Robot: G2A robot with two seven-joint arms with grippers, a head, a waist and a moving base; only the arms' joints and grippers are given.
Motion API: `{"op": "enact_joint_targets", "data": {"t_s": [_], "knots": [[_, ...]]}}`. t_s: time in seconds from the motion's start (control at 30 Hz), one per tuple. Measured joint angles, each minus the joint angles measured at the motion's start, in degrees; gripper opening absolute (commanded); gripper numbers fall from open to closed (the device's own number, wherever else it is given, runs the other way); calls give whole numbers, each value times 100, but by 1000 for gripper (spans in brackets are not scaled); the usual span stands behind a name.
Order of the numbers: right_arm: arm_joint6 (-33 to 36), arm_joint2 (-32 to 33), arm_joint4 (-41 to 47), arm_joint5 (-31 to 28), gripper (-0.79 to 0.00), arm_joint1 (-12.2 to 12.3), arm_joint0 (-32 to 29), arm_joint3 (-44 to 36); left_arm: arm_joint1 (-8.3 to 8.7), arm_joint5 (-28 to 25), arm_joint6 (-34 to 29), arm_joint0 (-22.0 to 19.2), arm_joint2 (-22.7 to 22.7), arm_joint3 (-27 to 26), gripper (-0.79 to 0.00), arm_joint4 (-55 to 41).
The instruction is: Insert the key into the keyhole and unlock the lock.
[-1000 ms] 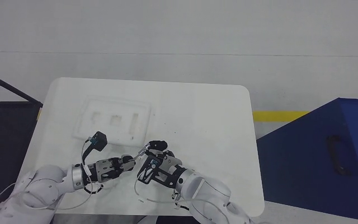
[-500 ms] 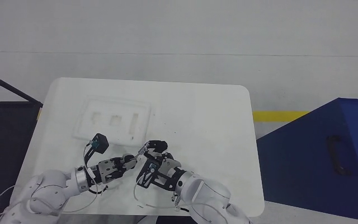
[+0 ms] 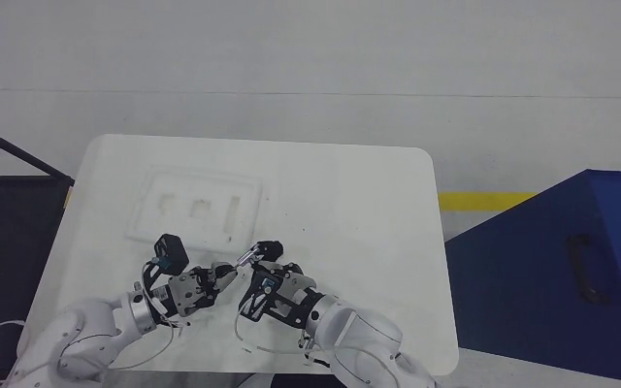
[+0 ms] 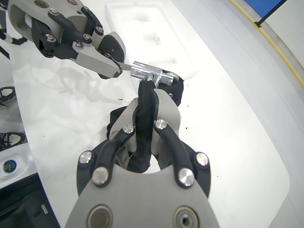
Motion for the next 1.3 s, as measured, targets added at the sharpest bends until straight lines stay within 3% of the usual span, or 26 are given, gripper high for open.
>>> {"op": "enact_joint_targets", "data": {"t_s": [0.3, 0.67, 0.87, 1.3], "knots": [[-111, 17, -20, 57, -785, 9, -67, 21, -23, 167, 240, -26, -43, -157, -785, 369], [-111, 115, 168, 218, -785, 4, -130, -39, -167, 1234, 3207, 547, 95, -481, -785, 4176], [-111, 110, 222, 237, -785, -1, -132, -42, -203, 2211, 4800, 747, 303, -200, -785, 5874], [-259, 125, 234, 253, -785, 8, -183, 6, -223, 2490, 4946, 722, 414, -158, -785, 6250]]}}
